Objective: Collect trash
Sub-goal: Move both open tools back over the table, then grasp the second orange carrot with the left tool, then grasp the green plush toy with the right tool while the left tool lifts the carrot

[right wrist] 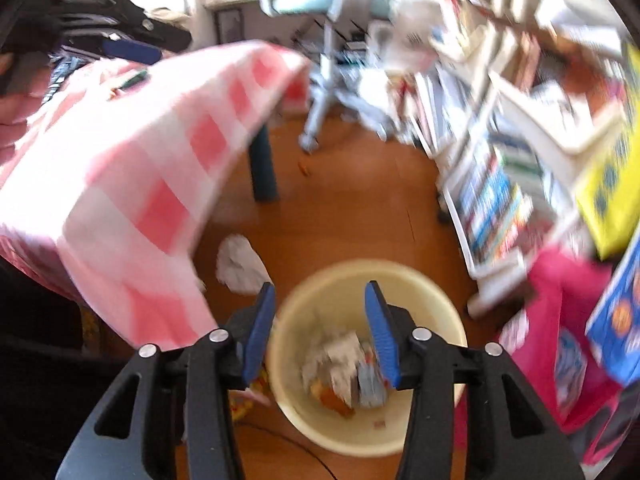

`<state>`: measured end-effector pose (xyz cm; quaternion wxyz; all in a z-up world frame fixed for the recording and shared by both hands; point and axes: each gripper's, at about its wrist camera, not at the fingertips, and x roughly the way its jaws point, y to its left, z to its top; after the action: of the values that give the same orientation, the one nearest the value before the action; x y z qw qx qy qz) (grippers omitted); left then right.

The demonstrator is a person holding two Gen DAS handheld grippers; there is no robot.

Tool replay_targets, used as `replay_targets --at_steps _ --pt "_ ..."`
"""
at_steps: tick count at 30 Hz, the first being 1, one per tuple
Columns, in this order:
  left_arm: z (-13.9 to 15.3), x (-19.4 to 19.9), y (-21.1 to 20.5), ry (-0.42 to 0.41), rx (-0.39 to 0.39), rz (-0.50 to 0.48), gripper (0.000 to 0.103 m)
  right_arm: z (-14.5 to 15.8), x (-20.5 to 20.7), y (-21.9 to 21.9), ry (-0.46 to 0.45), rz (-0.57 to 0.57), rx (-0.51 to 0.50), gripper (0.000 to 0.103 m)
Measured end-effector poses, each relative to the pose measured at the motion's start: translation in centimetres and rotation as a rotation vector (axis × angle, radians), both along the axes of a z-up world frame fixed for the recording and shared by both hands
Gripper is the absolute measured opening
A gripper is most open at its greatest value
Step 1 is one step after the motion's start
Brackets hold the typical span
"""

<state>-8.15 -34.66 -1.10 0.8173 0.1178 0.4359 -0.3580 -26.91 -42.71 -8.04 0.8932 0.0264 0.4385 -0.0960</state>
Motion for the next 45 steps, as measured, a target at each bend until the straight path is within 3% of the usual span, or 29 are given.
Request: replay_targets --at_steps 4,8,12,14,17,19,21,24,28,30,31,32,34,37,38,41,45 --pt "1.8 4.0 6.2 0.004 -0.042 0.135 0.067 2.9 3.4 3.2 -0.053 0.098 -0.026 0.051" --pt "2.3 8.0 12.5 0.024 -0.036 0.271 0.068 4.7 7.5 6.5 -0.081 0.197 -0.03 0.052" --pt "1.4 12.2 18.6 0.075 -0.017 0.398 0.068 5.6 11.8 9.6 -0.094 0.283 -0.016 0.052" --pt "0.8 13.8 21.1 0.086 -0.042 0.422 0.068 5.5 14.0 11.0 -0.09 0.317 0.0 0.052" --pt "-1.4 16.5 23.6 0.14 -0.009 0.476 0.068 5.1 17.1 12.8 -0.077 0.363 -0.002 0.052" --pt "-1.8 17.7 23.9 0.152 -0.051 0.45 0.068 4.9 19.0 14.0 -0.071 0.379 0.002 0.052" --pt "-2.3 18.2 23.6 0.114 -0.024 0.433 0.068 5.0 20.6 14.9 -0.069 0.391 0.009 0.052" --pt "-3.3 19.4 22.2 0.134 -0.011 0.399 0.068 4.9 22.4 16.0 -0.066 0.406 0.008 0.052" --pt "-4.7 20.9 20.4 0.085 0.105 0.394 0.068 4.7 24.6 16.3 -0.065 0.413 0.015 0.052" --pt "-5.4 21.6 20.5 0.102 0.095 0.399 0.057 4.5 25.6 16.2 -0.063 0.414 0.022 0.052" --pt "-5.3 21.6 20.5 0.091 0.098 0.391 0.04 4.4 26.2 16.3 -0.063 0.413 0.029 0.052" --pt "-5.2 21.7 20.7 0.103 0.099 0.367 0.03 4.4 26.7 16.3 -0.064 0.411 0.04 0.052" --pt "-4.9 21.7 21.6 0.173 0.044 0.327 0.029 4.5 28.0 16.3 -0.069 0.408 0.068 0.052" --pt "-4.3 20.7 23.1 0.166 0.066 0.285 0.028 4.6 30.1 16.8 -0.079 0.41 0.105 0.052" --pt "-3.9 20.3 23.8 0.168 0.062 0.277 0.018 4.5 30.8 17.1 -0.082 0.412 0.117 0.052" --pt "-2.8 19.4 26.0 0.152 0.047 0.277 0.018 4.0 32.9 18.0 -0.067 0.417 0.158 0.052" --pt "-1.7 19.1 27.8 0.133 0.027 0.298 0.018 3.0 35.2 19.4 -0.042 0.427 0.177 0.061"
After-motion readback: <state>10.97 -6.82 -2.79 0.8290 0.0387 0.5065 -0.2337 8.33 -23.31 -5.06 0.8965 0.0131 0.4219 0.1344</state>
